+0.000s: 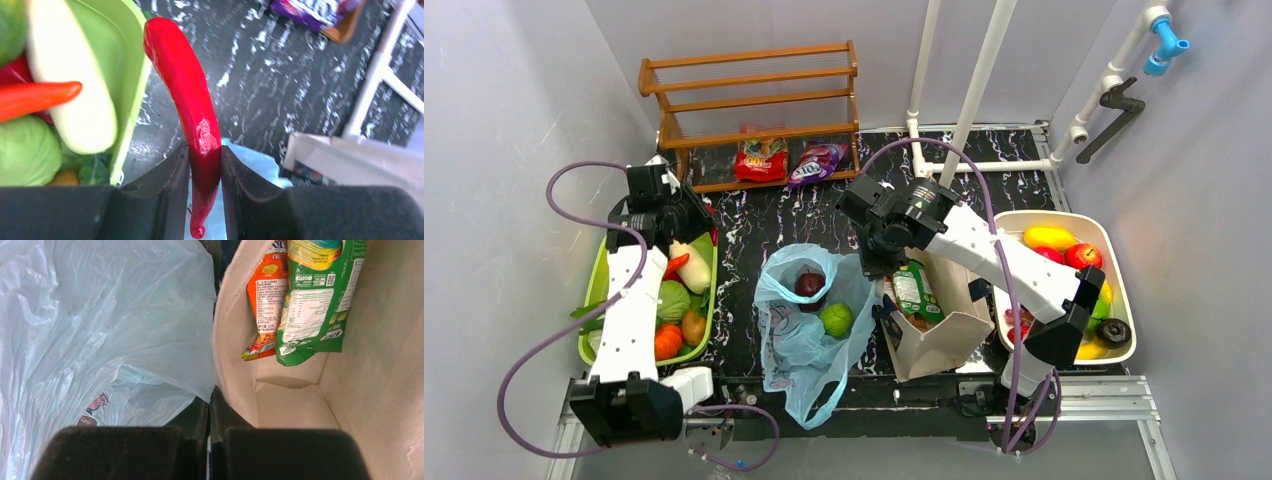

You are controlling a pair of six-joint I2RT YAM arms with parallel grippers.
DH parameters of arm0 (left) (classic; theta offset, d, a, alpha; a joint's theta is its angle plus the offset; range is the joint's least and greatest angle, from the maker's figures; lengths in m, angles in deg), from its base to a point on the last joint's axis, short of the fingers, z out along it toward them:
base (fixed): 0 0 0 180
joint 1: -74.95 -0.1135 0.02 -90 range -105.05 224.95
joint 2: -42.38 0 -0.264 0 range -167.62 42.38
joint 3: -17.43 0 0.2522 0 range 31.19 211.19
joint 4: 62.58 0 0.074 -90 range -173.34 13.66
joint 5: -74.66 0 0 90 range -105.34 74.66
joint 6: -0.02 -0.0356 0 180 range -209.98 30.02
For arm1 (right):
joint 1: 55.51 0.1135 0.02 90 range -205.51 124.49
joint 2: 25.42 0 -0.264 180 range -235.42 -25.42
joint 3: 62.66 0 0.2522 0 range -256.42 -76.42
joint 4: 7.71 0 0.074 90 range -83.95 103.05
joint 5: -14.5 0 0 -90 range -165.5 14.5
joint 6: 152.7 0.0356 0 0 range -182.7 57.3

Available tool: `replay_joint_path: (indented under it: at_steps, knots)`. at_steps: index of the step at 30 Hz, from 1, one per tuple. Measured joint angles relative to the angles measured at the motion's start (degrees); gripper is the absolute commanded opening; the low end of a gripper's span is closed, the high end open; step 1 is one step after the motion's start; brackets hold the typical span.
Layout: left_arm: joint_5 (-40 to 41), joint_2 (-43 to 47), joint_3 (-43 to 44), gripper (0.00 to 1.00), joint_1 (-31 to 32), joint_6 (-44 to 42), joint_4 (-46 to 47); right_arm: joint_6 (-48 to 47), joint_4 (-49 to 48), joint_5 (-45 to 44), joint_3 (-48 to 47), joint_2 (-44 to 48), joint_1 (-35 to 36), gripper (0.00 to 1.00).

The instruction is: Place the food into the grocery bag and tie it

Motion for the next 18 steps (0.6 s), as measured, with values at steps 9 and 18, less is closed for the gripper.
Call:
replay_joint_path:
  at_steps: [9, 18]
  knots:
    - [-10.9, 16.3, -4.2, 0.00, 1.4, -4.1, -7.3, 0.3, 0.2, 1.0, -3.2, -2.8, -1.6, 0.01]
    - [-17.5, 28.3, -8.0, 0.00, 7.9, -2.9, -13.8, 1.2, 1.8, 2.0, -6.5, -4.8, -3.1, 0.01]
